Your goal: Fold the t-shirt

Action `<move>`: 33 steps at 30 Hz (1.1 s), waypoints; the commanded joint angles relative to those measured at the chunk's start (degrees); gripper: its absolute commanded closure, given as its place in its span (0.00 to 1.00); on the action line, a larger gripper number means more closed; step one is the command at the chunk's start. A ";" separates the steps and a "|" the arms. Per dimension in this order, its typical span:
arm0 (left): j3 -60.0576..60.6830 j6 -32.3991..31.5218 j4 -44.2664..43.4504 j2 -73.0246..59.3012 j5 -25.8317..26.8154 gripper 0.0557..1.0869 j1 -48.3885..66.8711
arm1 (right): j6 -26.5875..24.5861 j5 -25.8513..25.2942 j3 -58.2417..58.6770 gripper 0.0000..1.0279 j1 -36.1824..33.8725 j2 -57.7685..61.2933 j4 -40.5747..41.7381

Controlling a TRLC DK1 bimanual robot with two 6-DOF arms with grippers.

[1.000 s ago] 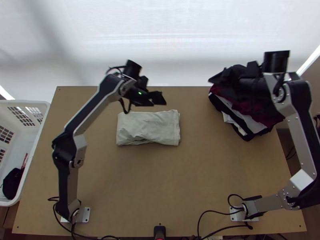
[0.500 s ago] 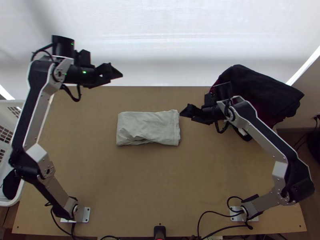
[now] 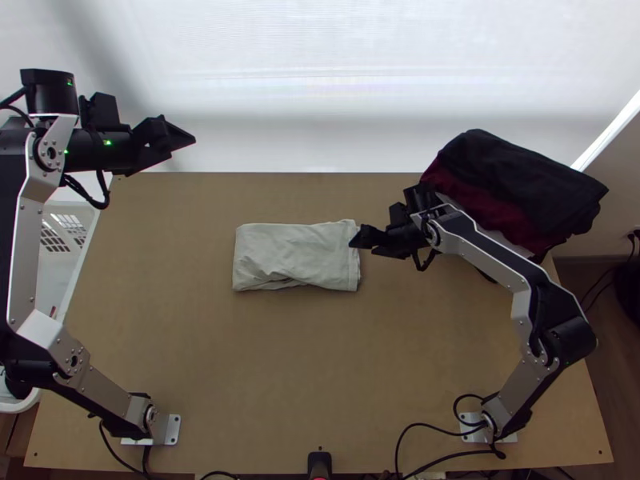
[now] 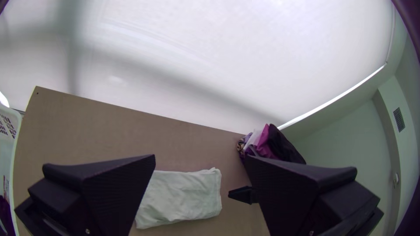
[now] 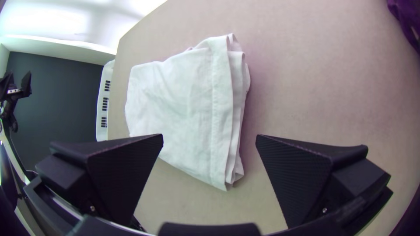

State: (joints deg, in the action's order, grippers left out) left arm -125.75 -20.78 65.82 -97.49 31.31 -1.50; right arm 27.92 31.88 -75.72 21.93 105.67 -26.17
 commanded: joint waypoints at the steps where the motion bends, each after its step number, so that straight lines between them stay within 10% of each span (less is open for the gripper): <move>1: 0.33 0.47 1.15 3.36 0.42 0.04 -1.32 | -1.56 1.08 1.37 0.03 0.74 3.40 1.56; 27: 0.33 2.76 7.04 11.45 0.42 0.04 -12.39 | 6.44 3.19 -13.57 0.06 9.62 16.24 3.41; 29: 0.33 2.76 7.21 11.62 0.42 0.04 -12.65 | 6.53 4.68 -14.10 0.30 9.00 14.30 3.06; 31: 0.51 2.85 7.30 11.62 0.42 0.04 -12.74 | 8.11 5.39 -14.72 0.86 8.30 12.02 3.15; 33: 0.42 2.85 7.21 11.62 0.51 0.04 -12.74 | 8.64 5.65 -15.07 0.97 7.60 9.47 3.06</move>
State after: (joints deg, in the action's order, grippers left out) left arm -125.71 -18.81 72.42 -87.13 31.31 -13.63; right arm 34.54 36.16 -88.55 30.37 120.11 -23.20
